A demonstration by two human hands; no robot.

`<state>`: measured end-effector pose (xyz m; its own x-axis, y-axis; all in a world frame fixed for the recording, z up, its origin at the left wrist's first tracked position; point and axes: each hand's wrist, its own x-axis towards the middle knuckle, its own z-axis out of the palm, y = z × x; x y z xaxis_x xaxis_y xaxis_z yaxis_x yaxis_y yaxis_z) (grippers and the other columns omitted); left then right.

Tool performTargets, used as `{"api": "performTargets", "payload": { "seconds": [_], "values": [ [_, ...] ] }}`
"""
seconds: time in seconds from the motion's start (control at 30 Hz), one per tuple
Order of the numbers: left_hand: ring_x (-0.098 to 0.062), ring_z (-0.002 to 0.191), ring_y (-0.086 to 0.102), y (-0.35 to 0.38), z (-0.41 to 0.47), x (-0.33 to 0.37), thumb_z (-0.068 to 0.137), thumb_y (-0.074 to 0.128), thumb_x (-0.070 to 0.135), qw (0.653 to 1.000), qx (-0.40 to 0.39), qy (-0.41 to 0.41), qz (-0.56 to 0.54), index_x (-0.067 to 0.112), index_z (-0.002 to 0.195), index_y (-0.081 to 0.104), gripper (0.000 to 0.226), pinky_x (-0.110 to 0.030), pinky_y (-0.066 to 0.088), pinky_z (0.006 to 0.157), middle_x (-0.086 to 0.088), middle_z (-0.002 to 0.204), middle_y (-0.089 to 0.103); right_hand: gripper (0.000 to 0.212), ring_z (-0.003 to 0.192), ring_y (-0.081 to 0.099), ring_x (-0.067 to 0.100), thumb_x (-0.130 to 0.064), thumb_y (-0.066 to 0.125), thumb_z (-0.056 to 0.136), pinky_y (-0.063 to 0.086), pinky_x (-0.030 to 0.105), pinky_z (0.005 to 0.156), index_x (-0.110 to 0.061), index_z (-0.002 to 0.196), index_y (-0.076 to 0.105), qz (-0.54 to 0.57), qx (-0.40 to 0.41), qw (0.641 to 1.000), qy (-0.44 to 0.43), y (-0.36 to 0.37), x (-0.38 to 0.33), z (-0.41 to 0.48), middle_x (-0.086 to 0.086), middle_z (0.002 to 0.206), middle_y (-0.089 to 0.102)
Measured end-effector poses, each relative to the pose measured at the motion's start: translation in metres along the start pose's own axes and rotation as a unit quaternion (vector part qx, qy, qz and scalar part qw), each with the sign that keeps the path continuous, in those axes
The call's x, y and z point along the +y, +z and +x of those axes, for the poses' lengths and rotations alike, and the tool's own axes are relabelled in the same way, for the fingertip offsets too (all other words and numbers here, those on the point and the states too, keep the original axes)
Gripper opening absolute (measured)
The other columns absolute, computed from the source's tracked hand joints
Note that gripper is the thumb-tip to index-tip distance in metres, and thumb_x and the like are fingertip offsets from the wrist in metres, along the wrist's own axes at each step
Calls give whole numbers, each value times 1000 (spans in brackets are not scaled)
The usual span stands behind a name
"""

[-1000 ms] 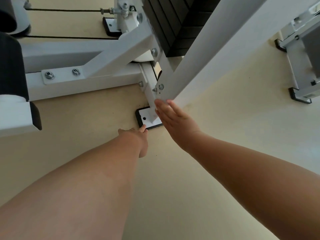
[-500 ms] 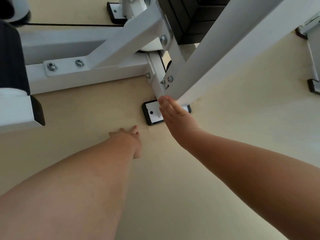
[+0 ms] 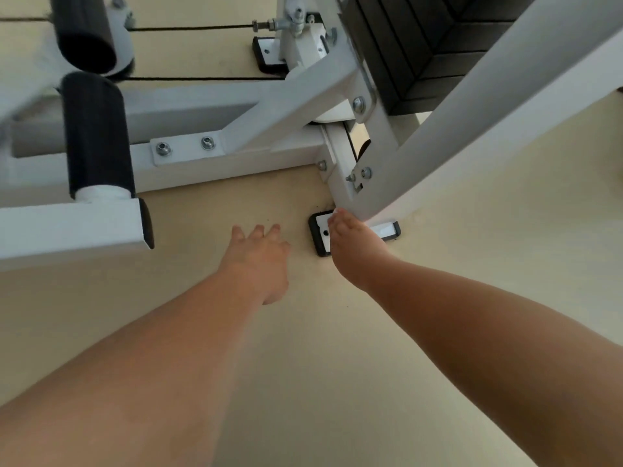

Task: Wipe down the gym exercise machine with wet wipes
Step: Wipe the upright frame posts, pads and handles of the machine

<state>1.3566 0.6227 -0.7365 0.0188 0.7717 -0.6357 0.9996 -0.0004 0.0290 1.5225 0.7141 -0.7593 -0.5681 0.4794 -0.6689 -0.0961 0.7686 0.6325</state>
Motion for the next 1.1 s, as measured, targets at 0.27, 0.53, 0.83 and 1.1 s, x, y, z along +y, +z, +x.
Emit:
{"api": "performTargets", "payload": {
  "seconds": [0.27,0.53,0.83,1.1],
  "values": [
    [-38,155,-6,-63,-61,-59,95,46,46,963,217,-155,32,13,158,21,75,-64,-6,120,-14,168,2,69,157,-15,38,-22,22,104,-15,55,122,1,160,-11,180,129,969,112,-74,50,-2,22,169,-17],
    [-39,154,-12,-33,-61,-122,90,39,68,951,217,-220,-7,19,162,8,92,-63,0,122,-14,169,-6,78,155,-24,34,-43,24,104,-16,54,124,-4,160,-15,273,157,937,149,-113,85,47,18,168,-24],
    [-41,153,-13,-38,-56,-128,88,34,74,947,248,-201,-41,19,161,10,94,-55,-5,125,-19,167,-10,107,151,-29,42,-76,21,95,-19,57,122,0,157,-22,309,96,890,321,-93,129,65,26,163,-30],
    [-39,154,-13,-35,-59,-124,89,35,71,944,254,-202,-53,17,160,17,91,-53,-5,125,-17,168,-7,116,154,-25,37,-79,38,89,-14,59,123,-8,159,-21,230,120,955,141,-105,111,90,20,167,-25]
  ]
}}
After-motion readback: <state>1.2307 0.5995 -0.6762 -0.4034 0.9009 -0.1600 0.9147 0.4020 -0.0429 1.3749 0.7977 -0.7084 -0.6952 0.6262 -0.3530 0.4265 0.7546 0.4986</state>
